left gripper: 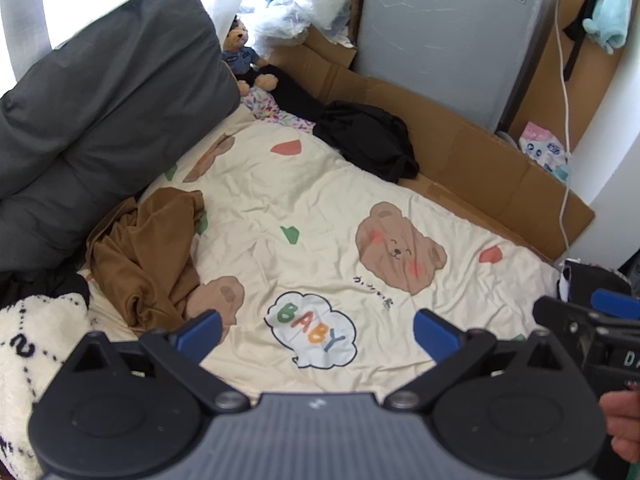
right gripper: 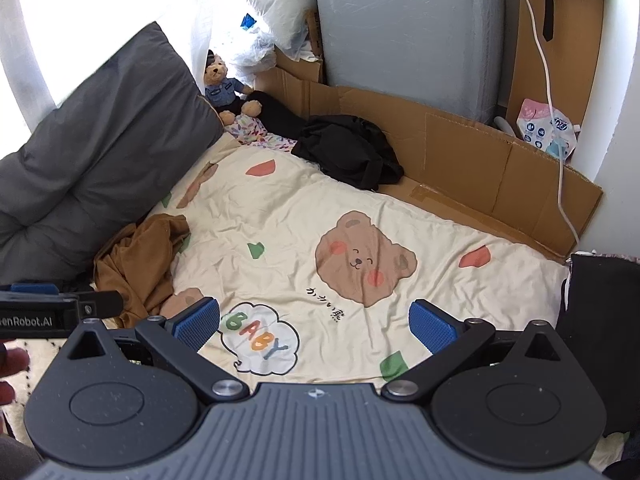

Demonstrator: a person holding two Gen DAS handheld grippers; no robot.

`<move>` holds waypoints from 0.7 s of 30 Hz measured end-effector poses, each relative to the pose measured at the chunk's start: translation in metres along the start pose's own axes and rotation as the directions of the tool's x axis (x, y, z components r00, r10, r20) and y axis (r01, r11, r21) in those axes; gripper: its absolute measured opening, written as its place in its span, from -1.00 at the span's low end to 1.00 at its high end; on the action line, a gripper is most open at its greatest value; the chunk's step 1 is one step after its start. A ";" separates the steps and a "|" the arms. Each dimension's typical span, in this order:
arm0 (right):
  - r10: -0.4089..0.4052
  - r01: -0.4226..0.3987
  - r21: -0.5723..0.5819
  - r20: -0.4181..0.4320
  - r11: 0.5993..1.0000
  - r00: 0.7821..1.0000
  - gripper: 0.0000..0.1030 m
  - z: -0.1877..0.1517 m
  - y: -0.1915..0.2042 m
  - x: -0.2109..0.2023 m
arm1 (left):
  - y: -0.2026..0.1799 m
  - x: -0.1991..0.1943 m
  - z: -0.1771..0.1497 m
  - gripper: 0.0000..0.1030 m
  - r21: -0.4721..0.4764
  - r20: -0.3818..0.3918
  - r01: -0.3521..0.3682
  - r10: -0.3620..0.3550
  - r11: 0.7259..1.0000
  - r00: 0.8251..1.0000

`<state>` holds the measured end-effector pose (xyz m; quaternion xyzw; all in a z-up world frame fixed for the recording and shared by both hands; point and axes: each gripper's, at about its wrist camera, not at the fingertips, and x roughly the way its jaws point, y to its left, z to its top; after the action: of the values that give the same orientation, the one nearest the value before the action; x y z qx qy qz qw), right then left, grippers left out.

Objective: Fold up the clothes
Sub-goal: 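Move both tools over the bed toward the crumpled brown garment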

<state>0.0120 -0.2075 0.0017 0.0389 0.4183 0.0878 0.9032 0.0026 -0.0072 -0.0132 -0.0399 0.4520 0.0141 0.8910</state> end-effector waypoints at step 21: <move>0.050 -0.049 0.020 -0.058 0.999 0.997 1.00 -0.001 0.005 0.012 | 0.010 -0.011 0.008 0.99 -0.001 0.053 -0.022 0.022 1.000 0.998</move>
<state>0.0179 -0.2001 -0.0072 0.0550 0.4444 0.1074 0.8877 0.0022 0.0031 -0.0006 -0.0344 0.4284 0.0251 0.9026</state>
